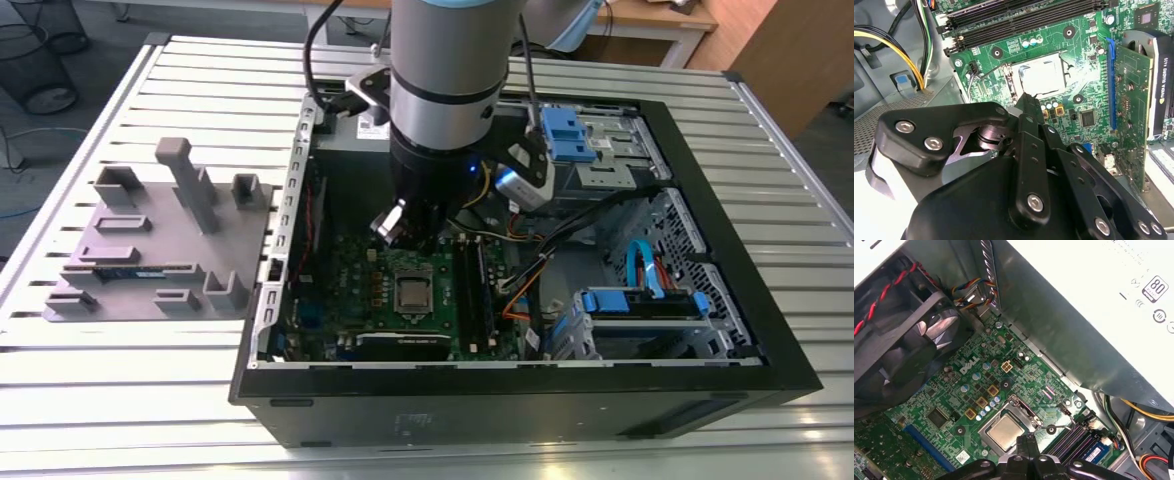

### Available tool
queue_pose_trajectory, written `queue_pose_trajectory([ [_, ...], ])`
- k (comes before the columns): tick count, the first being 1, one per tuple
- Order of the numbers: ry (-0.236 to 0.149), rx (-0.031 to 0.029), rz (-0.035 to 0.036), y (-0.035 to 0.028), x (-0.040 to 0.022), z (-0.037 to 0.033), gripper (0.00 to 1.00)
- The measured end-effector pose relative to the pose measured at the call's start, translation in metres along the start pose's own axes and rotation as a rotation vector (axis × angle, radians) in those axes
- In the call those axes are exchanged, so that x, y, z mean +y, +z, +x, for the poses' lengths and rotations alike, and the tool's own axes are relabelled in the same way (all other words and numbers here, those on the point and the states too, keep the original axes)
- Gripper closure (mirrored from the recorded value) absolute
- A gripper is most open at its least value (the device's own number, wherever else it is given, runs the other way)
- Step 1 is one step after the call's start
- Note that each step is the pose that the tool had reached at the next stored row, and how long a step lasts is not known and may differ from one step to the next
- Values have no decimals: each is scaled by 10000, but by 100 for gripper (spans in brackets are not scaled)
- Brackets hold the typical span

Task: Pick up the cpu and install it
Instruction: 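Install the first cpu locking lever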

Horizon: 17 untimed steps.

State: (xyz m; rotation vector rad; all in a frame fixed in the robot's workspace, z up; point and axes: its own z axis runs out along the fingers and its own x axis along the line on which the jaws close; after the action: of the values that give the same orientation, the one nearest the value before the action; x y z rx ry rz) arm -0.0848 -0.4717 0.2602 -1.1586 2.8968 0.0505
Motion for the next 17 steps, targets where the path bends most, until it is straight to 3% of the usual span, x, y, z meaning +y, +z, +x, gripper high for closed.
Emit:
queue_pose_trajectory([
  [9,-1,-7,-8,-5,0,-3,89],
  [17,1,-24,-27,6,-26,-48,89],
])
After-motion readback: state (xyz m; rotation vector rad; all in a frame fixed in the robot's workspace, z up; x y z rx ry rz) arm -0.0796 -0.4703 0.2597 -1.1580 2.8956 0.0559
